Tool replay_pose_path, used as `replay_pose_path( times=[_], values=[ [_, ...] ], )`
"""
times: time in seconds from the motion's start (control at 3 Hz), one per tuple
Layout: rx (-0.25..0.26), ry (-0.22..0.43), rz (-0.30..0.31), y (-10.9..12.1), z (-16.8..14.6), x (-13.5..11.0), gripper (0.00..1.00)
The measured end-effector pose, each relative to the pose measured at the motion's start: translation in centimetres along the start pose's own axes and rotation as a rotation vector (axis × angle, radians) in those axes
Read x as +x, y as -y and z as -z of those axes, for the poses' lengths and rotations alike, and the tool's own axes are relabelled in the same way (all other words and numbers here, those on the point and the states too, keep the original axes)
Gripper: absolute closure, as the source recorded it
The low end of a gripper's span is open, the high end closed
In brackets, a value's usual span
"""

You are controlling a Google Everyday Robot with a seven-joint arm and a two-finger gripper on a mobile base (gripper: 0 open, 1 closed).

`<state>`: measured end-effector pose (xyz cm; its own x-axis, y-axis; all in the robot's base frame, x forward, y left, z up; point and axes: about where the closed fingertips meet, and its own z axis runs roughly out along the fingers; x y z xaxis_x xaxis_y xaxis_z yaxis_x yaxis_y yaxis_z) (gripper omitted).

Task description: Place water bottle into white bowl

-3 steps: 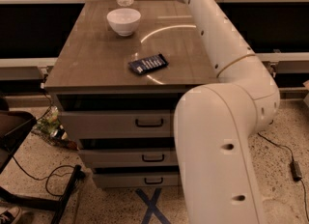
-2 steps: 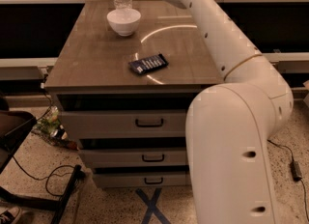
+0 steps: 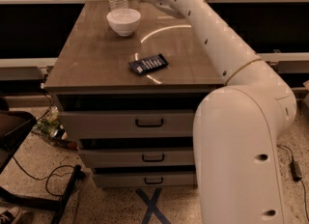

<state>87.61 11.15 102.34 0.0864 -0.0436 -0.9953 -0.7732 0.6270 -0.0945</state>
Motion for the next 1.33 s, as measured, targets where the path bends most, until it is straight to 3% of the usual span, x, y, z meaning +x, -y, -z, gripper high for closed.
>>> replay_pose_path(
  times=[1.0, 1.33],
  values=[
    [-0.019, 0.030, -0.010, 2.1, -1.0, 0.4, 1.00],
    [0.001, -0.007, -0.029, 2.9, -1.1, 1.2, 1.00]
  ],
)
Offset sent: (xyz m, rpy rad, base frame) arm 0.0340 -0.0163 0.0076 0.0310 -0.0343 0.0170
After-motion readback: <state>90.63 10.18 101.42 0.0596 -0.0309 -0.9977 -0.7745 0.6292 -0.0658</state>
